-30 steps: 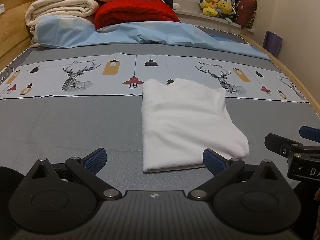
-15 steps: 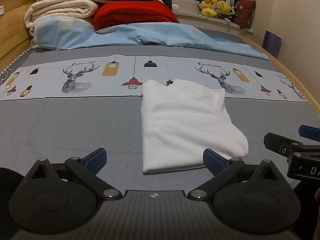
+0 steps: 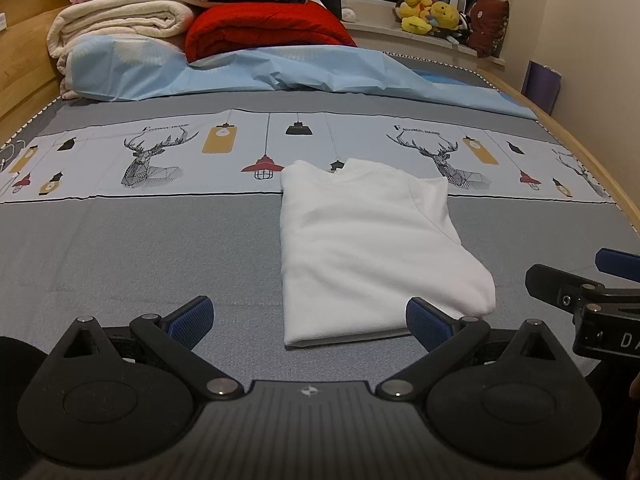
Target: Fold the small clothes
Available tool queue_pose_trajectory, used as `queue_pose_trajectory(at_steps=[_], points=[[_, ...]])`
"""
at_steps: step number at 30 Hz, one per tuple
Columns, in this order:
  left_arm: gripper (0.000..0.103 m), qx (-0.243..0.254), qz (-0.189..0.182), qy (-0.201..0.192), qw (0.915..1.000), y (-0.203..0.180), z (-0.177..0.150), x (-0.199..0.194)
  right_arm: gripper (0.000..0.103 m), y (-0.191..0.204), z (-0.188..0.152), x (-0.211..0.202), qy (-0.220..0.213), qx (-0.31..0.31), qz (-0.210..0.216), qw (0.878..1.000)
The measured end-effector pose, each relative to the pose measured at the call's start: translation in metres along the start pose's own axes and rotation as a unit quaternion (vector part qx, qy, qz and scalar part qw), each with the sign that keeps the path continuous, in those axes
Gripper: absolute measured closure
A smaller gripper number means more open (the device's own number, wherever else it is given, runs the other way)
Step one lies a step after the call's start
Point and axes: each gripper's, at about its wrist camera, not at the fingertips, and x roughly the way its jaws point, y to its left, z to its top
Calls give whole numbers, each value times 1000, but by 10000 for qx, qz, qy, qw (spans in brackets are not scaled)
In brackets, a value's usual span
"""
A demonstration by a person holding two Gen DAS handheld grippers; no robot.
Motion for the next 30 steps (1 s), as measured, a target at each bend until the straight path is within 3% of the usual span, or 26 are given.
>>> queue_pose_trajectory(at_steps=[30], points=[[1,38,-42,-53,10000,-3,-3,1,4,2,0,1,-1,12,-10,10000]])
